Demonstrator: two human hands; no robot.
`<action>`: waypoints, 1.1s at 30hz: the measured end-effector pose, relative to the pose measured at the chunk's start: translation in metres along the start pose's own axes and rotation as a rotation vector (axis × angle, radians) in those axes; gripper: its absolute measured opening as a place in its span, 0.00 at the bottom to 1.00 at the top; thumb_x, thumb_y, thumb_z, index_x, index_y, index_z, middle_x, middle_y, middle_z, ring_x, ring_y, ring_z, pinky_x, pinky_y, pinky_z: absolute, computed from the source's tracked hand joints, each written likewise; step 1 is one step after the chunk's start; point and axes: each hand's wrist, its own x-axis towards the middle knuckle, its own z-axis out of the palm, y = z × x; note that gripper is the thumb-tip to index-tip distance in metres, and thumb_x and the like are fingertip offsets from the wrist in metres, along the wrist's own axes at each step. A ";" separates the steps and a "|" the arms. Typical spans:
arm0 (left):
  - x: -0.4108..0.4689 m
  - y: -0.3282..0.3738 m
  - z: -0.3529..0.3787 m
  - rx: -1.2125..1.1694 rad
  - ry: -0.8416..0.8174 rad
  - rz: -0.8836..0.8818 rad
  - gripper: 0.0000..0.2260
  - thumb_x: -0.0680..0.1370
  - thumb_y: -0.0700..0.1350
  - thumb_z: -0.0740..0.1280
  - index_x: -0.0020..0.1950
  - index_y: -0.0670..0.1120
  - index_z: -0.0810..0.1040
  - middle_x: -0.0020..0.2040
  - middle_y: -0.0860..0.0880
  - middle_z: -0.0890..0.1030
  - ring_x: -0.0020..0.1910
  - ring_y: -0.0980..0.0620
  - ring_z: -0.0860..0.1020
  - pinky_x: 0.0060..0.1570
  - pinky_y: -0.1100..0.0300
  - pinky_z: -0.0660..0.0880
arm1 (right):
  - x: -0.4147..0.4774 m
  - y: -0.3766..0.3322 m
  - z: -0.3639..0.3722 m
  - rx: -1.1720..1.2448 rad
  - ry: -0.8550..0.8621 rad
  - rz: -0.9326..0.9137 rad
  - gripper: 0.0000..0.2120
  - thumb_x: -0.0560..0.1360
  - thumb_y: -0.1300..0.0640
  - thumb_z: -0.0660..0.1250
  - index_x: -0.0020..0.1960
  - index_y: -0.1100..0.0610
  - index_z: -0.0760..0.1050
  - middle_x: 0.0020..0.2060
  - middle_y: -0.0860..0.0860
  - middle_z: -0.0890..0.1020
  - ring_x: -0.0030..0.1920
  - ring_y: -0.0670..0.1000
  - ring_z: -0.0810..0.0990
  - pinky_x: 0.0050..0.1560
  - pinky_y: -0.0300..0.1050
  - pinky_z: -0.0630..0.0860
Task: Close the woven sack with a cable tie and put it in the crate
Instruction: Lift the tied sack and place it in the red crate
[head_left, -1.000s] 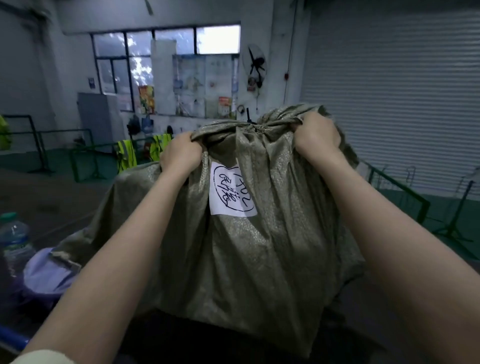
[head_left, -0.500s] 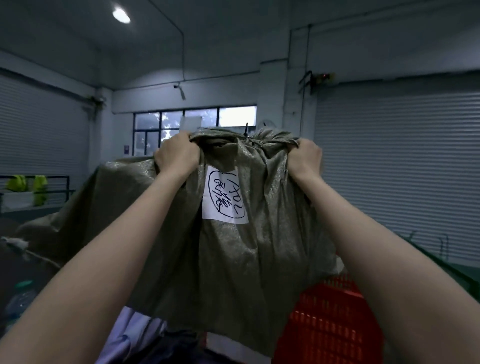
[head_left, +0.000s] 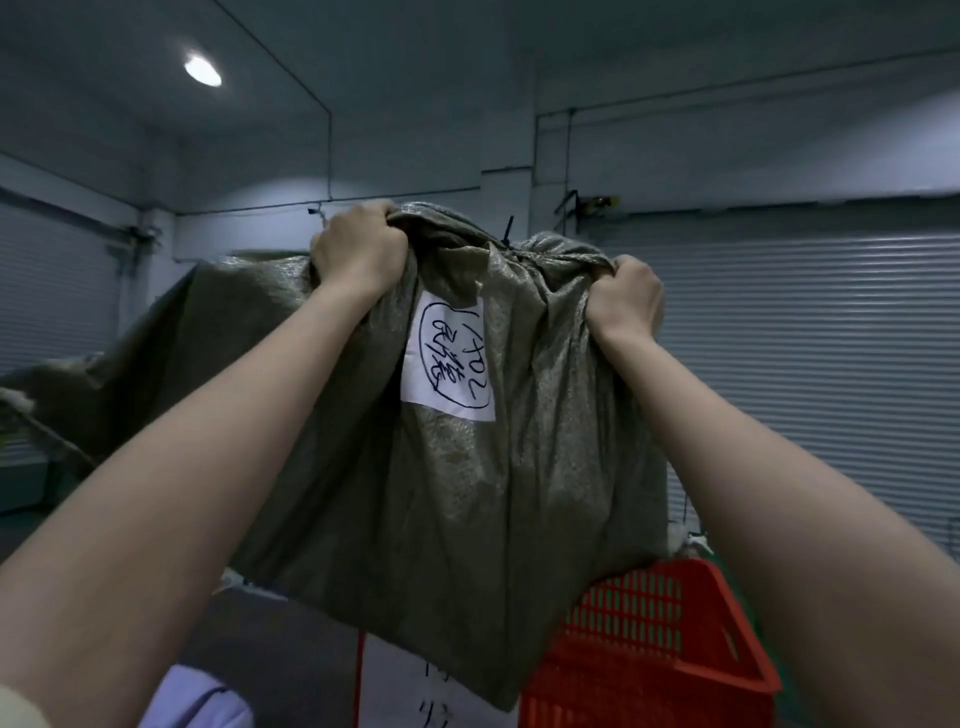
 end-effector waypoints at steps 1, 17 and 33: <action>0.002 0.003 0.005 -0.014 -0.002 0.000 0.19 0.74 0.39 0.57 0.62 0.48 0.77 0.62 0.39 0.78 0.62 0.37 0.73 0.61 0.50 0.68 | 0.005 0.002 -0.001 -0.012 0.011 -0.003 0.15 0.77 0.63 0.54 0.56 0.64 0.77 0.58 0.62 0.80 0.58 0.61 0.76 0.44 0.44 0.64; 0.005 0.002 0.175 -0.499 0.149 -0.006 0.15 0.75 0.38 0.53 0.52 0.40 0.78 0.51 0.39 0.81 0.50 0.41 0.77 0.48 0.53 0.72 | 0.056 0.078 0.014 -0.219 0.242 -0.205 0.14 0.74 0.69 0.54 0.55 0.68 0.73 0.55 0.63 0.78 0.60 0.61 0.71 0.57 0.53 0.67; -0.068 -0.082 0.320 -0.448 -0.293 -0.478 0.17 0.79 0.43 0.54 0.65 0.44 0.74 0.64 0.37 0.76 0.62 0.36 0.73 0.59 0.49 0.70 | 0.059 0.141 0.101 -0.571 -0.199 -0.128 0.15 0.76 0.64 0.55 0.58 0.64 0.75 0.59 0.62 0.79 0.62 0.61 0.75 0.56 0.51 0.72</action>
